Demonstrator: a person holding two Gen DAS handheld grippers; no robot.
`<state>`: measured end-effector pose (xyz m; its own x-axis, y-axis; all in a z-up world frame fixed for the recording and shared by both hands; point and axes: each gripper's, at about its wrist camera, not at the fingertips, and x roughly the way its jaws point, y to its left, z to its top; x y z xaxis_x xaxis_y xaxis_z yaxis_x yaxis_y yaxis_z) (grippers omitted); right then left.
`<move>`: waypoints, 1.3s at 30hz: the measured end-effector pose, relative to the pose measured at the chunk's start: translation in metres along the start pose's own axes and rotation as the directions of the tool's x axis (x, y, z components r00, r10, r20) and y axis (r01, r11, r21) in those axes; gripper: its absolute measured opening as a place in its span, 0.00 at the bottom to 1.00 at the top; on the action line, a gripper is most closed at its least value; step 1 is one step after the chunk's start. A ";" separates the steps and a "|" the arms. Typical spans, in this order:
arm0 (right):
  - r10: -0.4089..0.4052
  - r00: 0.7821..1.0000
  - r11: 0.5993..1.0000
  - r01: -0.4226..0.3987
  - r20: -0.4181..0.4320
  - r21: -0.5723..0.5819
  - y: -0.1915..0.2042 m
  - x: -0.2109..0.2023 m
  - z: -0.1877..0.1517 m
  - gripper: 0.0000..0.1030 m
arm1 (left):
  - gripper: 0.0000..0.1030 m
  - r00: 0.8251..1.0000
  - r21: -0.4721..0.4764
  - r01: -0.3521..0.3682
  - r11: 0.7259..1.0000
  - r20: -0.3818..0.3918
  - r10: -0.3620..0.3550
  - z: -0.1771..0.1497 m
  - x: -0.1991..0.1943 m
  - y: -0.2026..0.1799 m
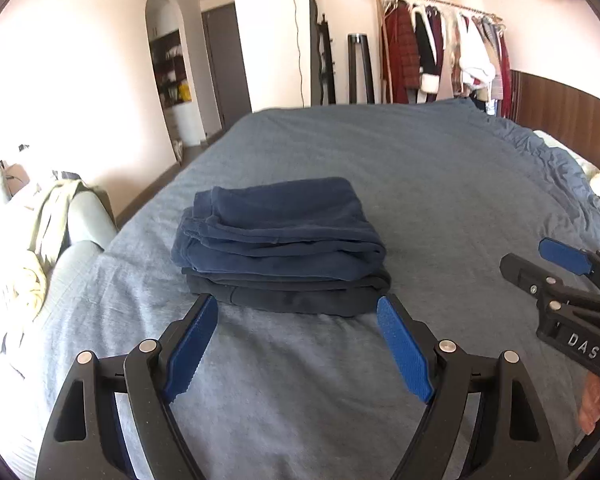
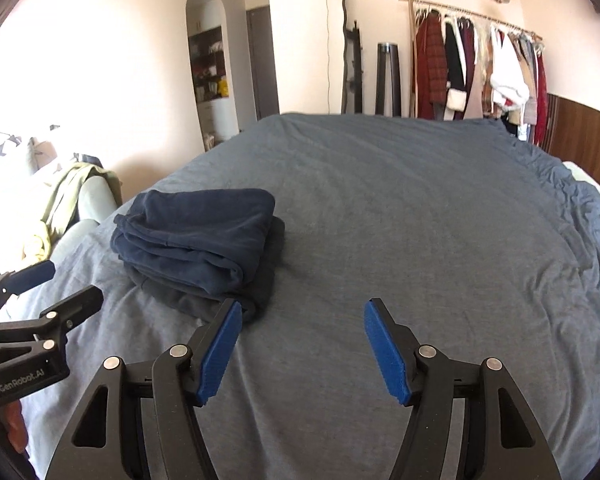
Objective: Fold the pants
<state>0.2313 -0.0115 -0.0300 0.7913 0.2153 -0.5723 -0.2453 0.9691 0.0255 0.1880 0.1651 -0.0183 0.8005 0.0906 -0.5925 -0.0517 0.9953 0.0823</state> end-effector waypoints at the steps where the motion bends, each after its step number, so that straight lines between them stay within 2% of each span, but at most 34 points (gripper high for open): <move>1: -0.002 1.000 1.000 0.002 0.010 -0.002 0.000 -0.005 -0.004 0.62 | 0.80 1.000 -0.001 0.003 1.000 0.007 -0.003 -0.003 -0.006 -0.002; 6: 0.000 0.999 1.000 0.000 0.046 -0.001 -0.003 -0.039 -0.024 0.62 | 0.81 0.999 0.032 -0.029 0.999 0.031 0.028 -0.017 -0.042 -0.014; 8: -0.008 0.998 1.000 0.009 0.058 -0.005 -0.003 -0.055 -0.029 0.62 | 0.85 0.999 0.041 -0.024 0.999 0.035 0.022 -0.022 -0.055 -0.018; 18: -0.046 0.993 0.999 0.047 0.110 -0.002 -0.016 -0.127 -0.052 0.62 | 0.90 0.997 0.060 -0.004 0.998 0.073 0.000 -0.043 -0.113 -0.042; 24: -0.059 0.994 0.998 0.056 0.093 0.033 -0.027 -0.150 -0.067 0.62 | 0.94 0.998 0.066 0.005 0.998 0.069 -0.009 -0.054 -0.135 -0.053; 39: -0.075 0.991 0.997 0.071 0.108 0.034 -0.034 -0.195 -0.097 0.62 | 0.99 0.997 0.039 -0.012 0.999 0.072 0.009 -0.077 -0.172 -0.067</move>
<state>0.0308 -0.0977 0.0008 0.8634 0.1540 -0.4805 -0.1689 0.9856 0.0125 0.0077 0.0854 0.0163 0.8410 0.0969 -0.5322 -0.0378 0.9919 0.1209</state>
